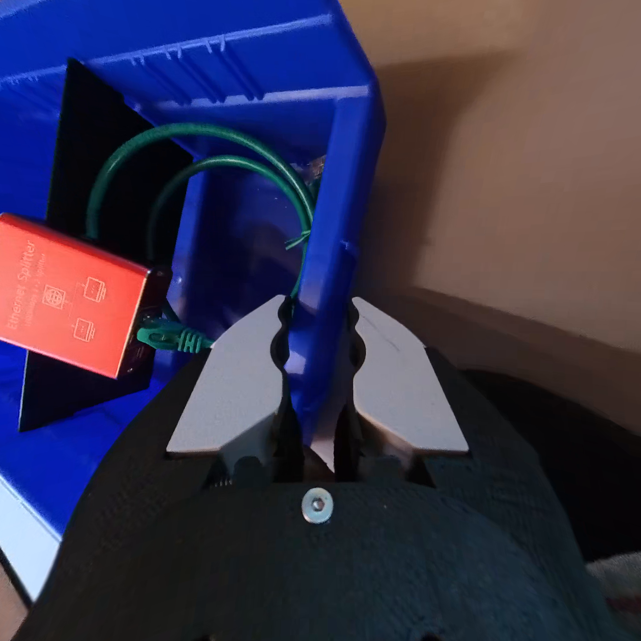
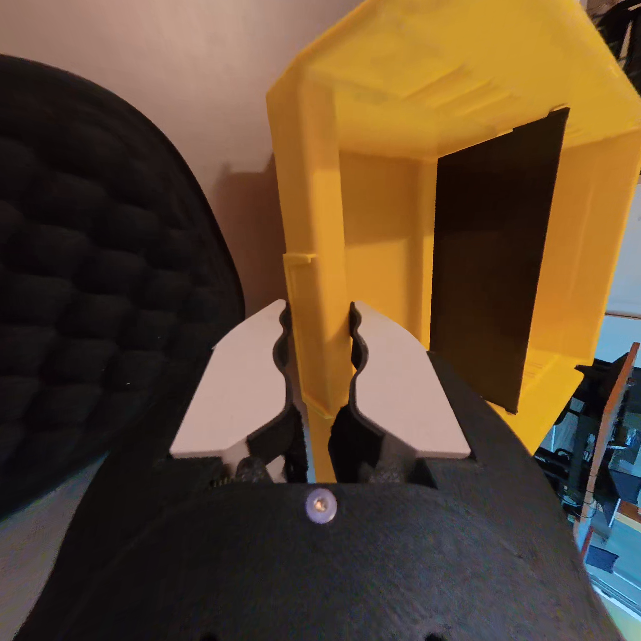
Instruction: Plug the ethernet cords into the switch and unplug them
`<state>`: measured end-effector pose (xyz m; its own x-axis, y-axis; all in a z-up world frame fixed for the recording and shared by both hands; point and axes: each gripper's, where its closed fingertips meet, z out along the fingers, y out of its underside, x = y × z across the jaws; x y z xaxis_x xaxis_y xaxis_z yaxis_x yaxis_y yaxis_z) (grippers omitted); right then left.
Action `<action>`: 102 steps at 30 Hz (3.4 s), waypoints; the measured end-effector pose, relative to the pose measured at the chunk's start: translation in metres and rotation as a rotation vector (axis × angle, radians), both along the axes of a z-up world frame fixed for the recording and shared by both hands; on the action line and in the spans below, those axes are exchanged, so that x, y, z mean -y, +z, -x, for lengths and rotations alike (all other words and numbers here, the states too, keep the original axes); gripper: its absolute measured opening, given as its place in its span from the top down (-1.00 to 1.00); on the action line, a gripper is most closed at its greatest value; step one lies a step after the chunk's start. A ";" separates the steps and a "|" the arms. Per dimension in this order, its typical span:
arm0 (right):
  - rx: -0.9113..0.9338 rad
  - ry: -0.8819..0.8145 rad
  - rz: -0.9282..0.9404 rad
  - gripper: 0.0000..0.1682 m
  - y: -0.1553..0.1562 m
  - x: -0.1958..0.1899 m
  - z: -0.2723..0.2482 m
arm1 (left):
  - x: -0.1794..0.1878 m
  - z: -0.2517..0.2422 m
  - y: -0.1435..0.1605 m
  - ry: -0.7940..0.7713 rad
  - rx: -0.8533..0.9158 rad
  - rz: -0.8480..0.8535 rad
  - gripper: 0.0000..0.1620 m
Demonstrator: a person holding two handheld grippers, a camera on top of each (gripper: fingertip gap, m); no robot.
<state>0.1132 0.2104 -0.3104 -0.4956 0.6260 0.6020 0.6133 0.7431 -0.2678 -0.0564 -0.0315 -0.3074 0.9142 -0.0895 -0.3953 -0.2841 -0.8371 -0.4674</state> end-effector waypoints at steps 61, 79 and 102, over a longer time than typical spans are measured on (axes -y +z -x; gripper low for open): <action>-0.693 -0.005 0.220 0.03 0.118 -0.013 -0.077 | 0.225 0.139 0.020 0.940 0.287 -0.174 -0.10; -0.722 0.062 0.247 0.12 0.133 0.017 -0.064 | 0.208 0.100 0.183 0.602 -0.246 -0.655 -0.04; -0.561 0.454 1.523 0.22 0.196 0.233 0.008 | -0.028 -0.125 0.172 -0.227 -0.418 -0.558 -0.03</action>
